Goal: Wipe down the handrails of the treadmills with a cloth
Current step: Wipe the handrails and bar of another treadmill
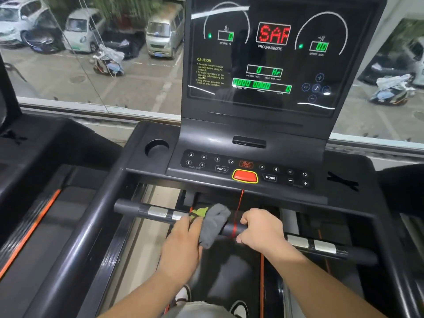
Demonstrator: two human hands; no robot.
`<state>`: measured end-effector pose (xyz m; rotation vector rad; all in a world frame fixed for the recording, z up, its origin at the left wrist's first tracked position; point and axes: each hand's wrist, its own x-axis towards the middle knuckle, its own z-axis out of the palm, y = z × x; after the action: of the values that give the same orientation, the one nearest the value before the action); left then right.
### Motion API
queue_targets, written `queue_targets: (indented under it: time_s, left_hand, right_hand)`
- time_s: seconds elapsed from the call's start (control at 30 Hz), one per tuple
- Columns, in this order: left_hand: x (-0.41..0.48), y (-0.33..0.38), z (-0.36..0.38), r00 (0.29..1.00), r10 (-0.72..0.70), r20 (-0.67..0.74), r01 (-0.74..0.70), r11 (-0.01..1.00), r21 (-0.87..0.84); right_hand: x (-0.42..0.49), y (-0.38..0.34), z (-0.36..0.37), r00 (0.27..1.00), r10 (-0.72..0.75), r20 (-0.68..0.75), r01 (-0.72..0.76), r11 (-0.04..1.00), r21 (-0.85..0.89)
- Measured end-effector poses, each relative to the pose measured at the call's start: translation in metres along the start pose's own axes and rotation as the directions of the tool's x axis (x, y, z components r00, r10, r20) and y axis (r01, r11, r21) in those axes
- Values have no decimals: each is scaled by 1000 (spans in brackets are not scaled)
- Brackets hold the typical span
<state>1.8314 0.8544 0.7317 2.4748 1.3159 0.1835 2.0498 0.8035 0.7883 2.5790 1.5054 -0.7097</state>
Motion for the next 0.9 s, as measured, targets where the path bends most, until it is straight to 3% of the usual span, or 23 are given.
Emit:
queue_targets:
  time_s: [0.13, 0.2, 0.27, 0.33, 0.43, 0.5, 0.6, 0.7, 0.83, 0.9]
  left_hand:
    - [65, 41, -15, 990, -11, 144, -19, 979, 205]
    - [99, 49, -19, 933, -123, 338, 30, 964, 265]
    - [113, 54, -22, 879, -177, 443, 53, 959, 279]
    - [102, 52, -22, 907, -136, 399, 55, 977, 208]
    - [44, 32, -5, 996, 61, 71, -61, 998, -14]
    - [3, 12, 11, 991, 125, -44, -131, 974, -184]
    - [-11, -4, 26, 979, 168, -118, -186, 969, -165]
    - [22, 17, 12, 980, 189, -60, -191, 981, -26]
    - [83, 52, -16, 970, -60, 236, 46, 997, 62]
    - [85, 57, -16, 965, -77, 249, 59, 995, 80]
  right_hand:
    - [-2, -2, 3, 999, -17, -30, 17, 1000, 1]
    - [-3, -3, 4, 999, -26, -32, 26, 1000, -1]
    - [-3, -3, 5, 999, -27, -40, 27, 1000, -4]
    - [-4, -3, 5, 999, -30, -38, 29, 1000, -10]
    - [-5, -2, 6, 999, -22, -31, 21, 1000, -7]
    - [-4, -3, 7, 999, -26, -36, 26, 1000, -5]
    - [-3, -2, 8, 999, -22, -40, 22, 1000, -6]
    - [-2, -3, 6, 999, -12, -41, 11, 1000, -12]
    - [-2, -6, 2, 1000, 18, -5, -18, 1000, -22]
    - [-2, -7, 2, 1000, 28, -8, -28, 999, -24]
